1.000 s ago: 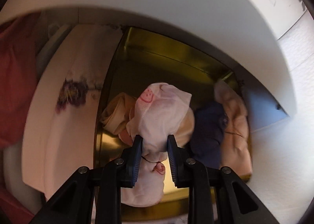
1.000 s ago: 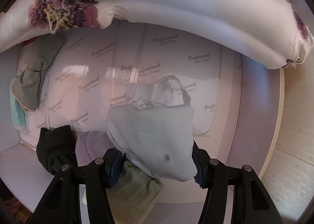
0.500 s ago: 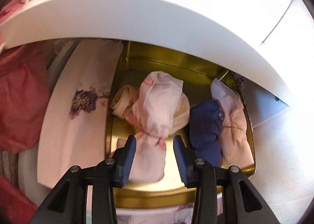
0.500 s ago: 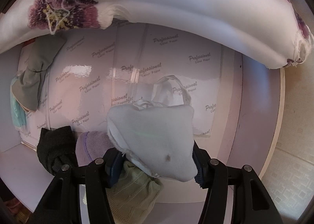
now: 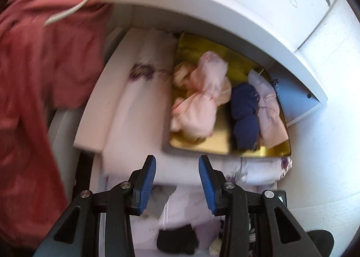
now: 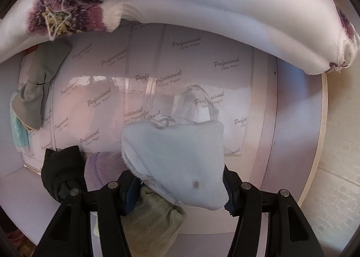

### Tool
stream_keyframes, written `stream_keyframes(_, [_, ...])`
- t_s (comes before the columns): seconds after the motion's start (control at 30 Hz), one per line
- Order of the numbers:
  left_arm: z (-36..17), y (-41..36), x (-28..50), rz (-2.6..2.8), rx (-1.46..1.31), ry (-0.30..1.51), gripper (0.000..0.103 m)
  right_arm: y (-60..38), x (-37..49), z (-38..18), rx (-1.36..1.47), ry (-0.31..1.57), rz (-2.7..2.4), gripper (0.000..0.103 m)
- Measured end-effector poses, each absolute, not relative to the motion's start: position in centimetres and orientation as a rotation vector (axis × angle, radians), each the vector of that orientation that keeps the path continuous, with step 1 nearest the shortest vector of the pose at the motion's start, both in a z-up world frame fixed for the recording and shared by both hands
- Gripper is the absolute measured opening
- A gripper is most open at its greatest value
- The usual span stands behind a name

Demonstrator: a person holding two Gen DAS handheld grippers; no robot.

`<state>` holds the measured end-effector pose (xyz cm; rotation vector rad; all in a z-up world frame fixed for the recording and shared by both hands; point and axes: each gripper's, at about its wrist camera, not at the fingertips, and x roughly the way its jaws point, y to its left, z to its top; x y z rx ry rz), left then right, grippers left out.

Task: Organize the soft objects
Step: 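Move the left tool back down toward the drawer, then grasp the grey sock-like garment with the left tool while the right tool holds the white cloth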

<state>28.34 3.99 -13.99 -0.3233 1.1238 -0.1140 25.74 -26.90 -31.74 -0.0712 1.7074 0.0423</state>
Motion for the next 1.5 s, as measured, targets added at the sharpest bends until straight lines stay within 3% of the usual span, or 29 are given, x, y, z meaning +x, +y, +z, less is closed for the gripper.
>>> stream_keyframes(0.2, [-16.8,5.6,25.7,-0.051,-0.340,1.217,0.039,-27.3,25.8,-31.8,-0.061,1.710,0.038,0.060])
stream_keyframes(0.6, [-24.6,1.5,24.7,-0.086,-0.053,1.417,0.040,-28.2,25.8,-32.2,-0.042,1.718,0.022,0.061])
stream_keyframes(0.73, [-26.1,-0.3,24.9,-0.114,0.064,1.430,0.057,-28.2,25.8,-32.1,-0.024,1.719,0.017,0.064])
stream_keyframes(0.83, [-26.8,-1.2,25.2,-0.127,0.124,1.416,0.061,-28.6,25.7,-32.1,-0.004,1.723,0.011,0.065])
stream_keyframes(1.23, [-30.0,-1.9,26.5,-0.134,0.190,1.454,0.062,-33.7,26.5,-29.1,0.355,1.645,-0.003,0.072])
stream_keyframes(1.5, [-30.7,-3.3,26.3,-0.212,0.201,1.504,0.060,-34.0,26.1,-29.8,0.269,1.703,-0.024,0.074])
